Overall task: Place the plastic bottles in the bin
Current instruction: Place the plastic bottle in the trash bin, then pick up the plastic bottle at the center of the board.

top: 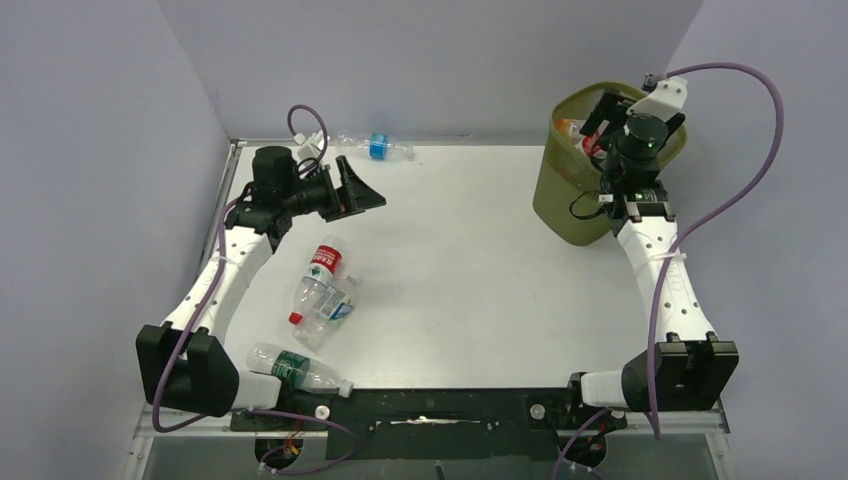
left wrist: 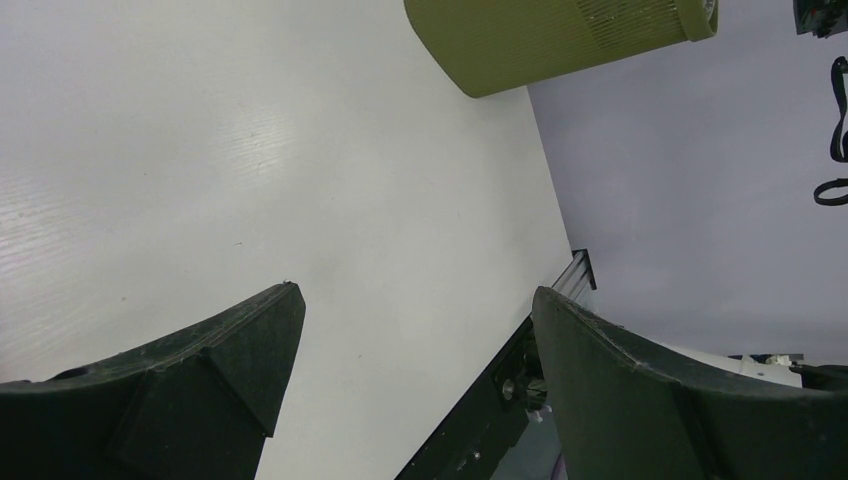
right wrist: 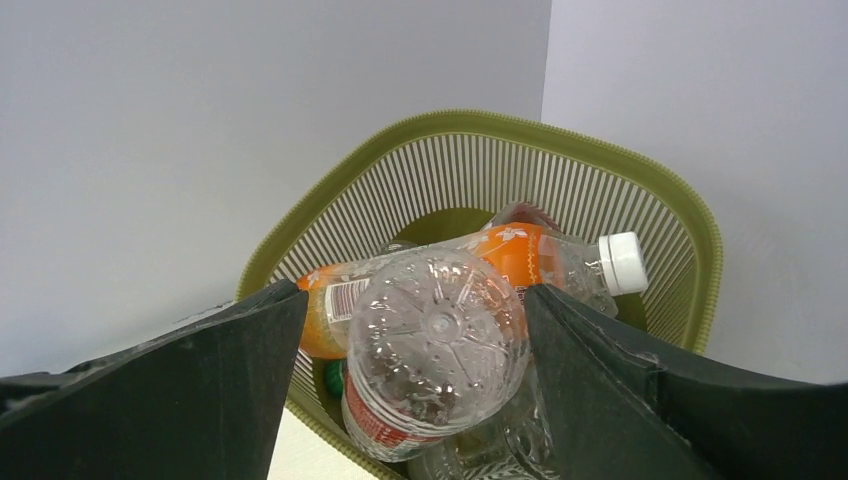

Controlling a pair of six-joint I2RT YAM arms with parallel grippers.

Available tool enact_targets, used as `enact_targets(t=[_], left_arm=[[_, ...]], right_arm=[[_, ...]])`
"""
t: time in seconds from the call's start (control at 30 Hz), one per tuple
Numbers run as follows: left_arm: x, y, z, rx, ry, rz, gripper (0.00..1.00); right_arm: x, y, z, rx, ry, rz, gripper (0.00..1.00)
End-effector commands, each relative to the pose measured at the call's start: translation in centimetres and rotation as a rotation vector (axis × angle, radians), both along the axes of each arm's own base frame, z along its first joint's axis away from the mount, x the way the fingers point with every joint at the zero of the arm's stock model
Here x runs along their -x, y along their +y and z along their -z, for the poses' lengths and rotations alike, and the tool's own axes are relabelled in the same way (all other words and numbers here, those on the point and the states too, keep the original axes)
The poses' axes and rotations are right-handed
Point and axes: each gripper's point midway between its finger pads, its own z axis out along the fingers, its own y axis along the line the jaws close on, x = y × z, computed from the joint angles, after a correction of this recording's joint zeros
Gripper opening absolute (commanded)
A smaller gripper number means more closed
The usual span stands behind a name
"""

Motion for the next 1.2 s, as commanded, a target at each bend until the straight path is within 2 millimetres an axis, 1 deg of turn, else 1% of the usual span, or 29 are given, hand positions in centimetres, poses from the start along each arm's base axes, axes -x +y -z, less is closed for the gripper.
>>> enact_targets(t=[0.0,0.03,0.07,0.13,0.4,0.5,0.6,0.63,0.67,0.7,0.73,0.8,0.9,1.03,1.13,1.17], left_arm=[[0.4,0.1,-3.0,0.035,-0.108,0.011,0.85],[0.4,0.1,-3.0,0.037,-0.107,0.010,0.85],[0.6,0.1,-3.1,0.038,-0.108,0.010,0.85],[0.7,0.1,-3.2,0.040,-0.105,0.009,0.85],[1.3,0.4,-4.3,0.034,-0.116,-0.008,0.86],[1.6,0.5,-4.7,0.034,-0.121,-0.013,0.86],[1.9,0.7,-5.0,0.029,-0.125,-0.025,0.86],[1.9,0.8,-4.9,0.025,-0.122,-0.030,0.86],[1.9,0.9,-4.8,0.020,-0.114,-0.036,0.86],[1.9,1.0,-4.6,0.016,-0.107,-0.040,0.86],[1.9,1.0,-4.5,0.014,-0.102,-0.043,0.86],[1.8,1.1,-4.3,0.007,-0.094,-0.052,0.86],[1.7,1.2,-4.2,0.002,-0.087,-0.064,0.86],[1.0,1.7,-3.7,-0.027,-0.065,-0.104,0.86],[0.5,1.8,-3.4,-0.034,-0.057,-0.117,0.86],[0.3,1.8,-3.2,-0.034,-0.050,-0.121,0.86]], right_arm=[[1.9,0.9,-5.5,-0.018,-0.086,-0.042,0.84],[2.1,1.2,-5.7,-0.023,-0.072,-0.058,0.85],[2.3,1.6,-6.7,-0.030,-0.077,-0.079,0.87],[2.8,2.5,-7.5,-0.046,-0.061,-0.132,0.89],[6.4,7.6,-11.0,-0.080,-0.027,-0.415,1.00],[8.0,10.2,-11.6,-0.104,-0.008,-0.565,0.98],[9.9,12.8,-10.9,-0.140,0.029,-0.717,0.98],[10.6,13.8,-10.3,-0.153,0.044,-0.778,0.98],[11.2,14.8,-9.0,-0.176,0.072,-0.836,0.98],[12.0,15.8,-8.2,-0.195,0.086,-0.891,0.98],[13.3,16.9,-7.7,-0.213,0.090,-0.949,0.98],[15.3,19.3,-6.0,-0.255,0.108,-1.050,0.98],[17.4,22.4,-2.0,-0.278,0.171,-1.103,0.98],[20.1,26.7,4.0,-0.296,0.261,-1.142,0.98],[21.6,29.5,8.4,-0.306,0.330,-1.159,0.98],[21.9,30.1,9.8,-0.299,0.356,-1.145,0.98]])
